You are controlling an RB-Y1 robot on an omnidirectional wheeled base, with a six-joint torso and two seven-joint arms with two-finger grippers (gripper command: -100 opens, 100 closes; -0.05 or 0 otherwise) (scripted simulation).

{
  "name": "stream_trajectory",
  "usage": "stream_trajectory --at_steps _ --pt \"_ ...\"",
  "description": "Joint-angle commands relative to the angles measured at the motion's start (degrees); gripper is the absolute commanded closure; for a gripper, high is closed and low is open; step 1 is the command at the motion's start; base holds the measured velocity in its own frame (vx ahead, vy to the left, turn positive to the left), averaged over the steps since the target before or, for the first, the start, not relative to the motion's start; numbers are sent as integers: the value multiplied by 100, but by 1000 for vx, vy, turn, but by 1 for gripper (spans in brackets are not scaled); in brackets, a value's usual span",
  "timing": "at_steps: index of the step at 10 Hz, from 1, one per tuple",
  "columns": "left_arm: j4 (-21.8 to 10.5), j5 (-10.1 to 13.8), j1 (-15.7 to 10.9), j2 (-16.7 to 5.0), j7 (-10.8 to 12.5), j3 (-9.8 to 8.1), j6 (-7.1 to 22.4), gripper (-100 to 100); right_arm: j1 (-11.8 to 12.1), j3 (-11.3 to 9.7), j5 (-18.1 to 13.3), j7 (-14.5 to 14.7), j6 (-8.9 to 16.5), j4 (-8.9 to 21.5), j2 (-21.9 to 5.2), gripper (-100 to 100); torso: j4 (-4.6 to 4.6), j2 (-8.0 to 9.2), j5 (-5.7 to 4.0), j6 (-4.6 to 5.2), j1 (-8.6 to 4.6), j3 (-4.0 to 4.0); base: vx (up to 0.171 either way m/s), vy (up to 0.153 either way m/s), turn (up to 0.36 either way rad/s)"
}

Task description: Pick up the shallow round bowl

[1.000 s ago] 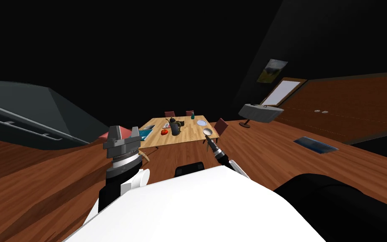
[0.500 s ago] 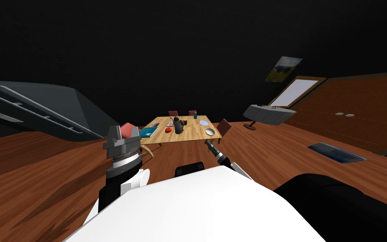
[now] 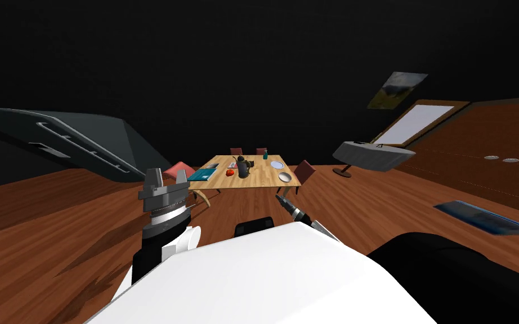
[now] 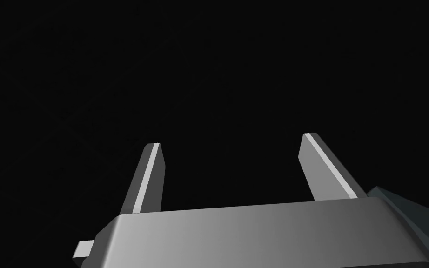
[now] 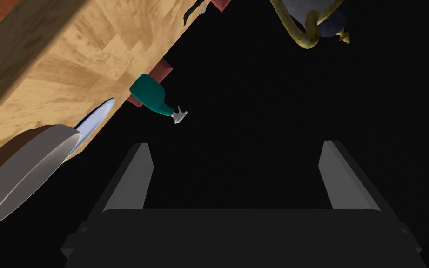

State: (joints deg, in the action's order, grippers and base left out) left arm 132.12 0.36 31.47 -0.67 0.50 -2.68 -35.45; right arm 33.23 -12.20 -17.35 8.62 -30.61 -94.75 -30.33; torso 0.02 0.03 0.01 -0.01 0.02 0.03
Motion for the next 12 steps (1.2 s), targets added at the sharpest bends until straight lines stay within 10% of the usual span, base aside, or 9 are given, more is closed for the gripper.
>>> stream_trajectory --at_steps 1,12 --pt "0 0 0 0 0 0 0 0 -11 -55 -60 50 -15 247 -75 -100 0 0 0 0 0 0 -12 26 93" --pt "0 0 1 0 0 -1 0 0 -287 -610 -618 368 -174 1899 -1027 -100 -2 -8 0 5 -3 -5 5 26 120"
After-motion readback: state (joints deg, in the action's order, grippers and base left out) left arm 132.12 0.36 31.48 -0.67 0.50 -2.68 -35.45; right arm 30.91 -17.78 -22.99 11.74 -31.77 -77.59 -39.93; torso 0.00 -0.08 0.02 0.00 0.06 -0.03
